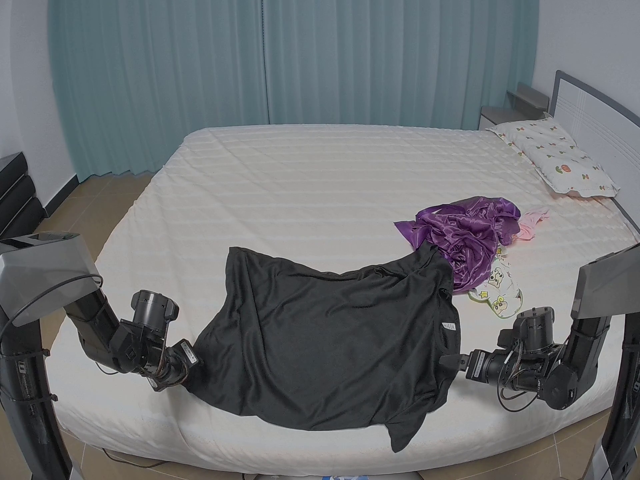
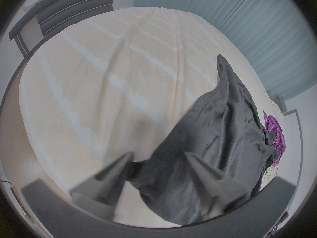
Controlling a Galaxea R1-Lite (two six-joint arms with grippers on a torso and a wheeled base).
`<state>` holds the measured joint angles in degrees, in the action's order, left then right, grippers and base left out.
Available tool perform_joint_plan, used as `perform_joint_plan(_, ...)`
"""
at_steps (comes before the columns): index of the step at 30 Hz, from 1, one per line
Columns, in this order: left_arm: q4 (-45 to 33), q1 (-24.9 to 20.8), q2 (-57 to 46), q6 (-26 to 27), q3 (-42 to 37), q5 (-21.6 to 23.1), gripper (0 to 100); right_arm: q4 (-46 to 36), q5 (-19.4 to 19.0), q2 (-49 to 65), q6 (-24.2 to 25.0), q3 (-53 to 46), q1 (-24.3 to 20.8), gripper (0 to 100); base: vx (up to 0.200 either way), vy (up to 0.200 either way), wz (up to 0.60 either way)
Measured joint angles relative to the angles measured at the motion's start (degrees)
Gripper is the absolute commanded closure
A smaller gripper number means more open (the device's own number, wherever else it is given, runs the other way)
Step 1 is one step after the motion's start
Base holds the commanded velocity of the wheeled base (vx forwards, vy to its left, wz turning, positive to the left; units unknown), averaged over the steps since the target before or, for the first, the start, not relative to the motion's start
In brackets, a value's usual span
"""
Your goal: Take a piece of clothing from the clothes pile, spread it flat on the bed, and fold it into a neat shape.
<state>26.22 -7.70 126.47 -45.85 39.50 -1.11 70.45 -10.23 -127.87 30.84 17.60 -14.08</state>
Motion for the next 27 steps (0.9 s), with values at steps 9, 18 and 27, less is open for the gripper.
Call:
perform_joint_plan(9, -0.88, 0.07, -2.97, 0.48, -3.43, 0.05, 100, -1.67, 1.74, -2.67, 0.06, 3.25, -2.73, 100, 0.0, 0.0, 0.0)
perform_joint_plan(18, -4.57, 0.07, -4.85, 2.58, -4.36, 0.22, 100, -6.64, 5.01, -5.92, 0.11, 10.81, -2.1, 100, 0.0, 0.0, 0.0)
perform_joint_plan(27, -12.17, 0.29, -6.51, 5.32, -4.52, 0.45, 100, -7.5, 3.77, -4.82, 0.06, 18.58, 1.9, 100, 0.0, 0.0, 0.0)
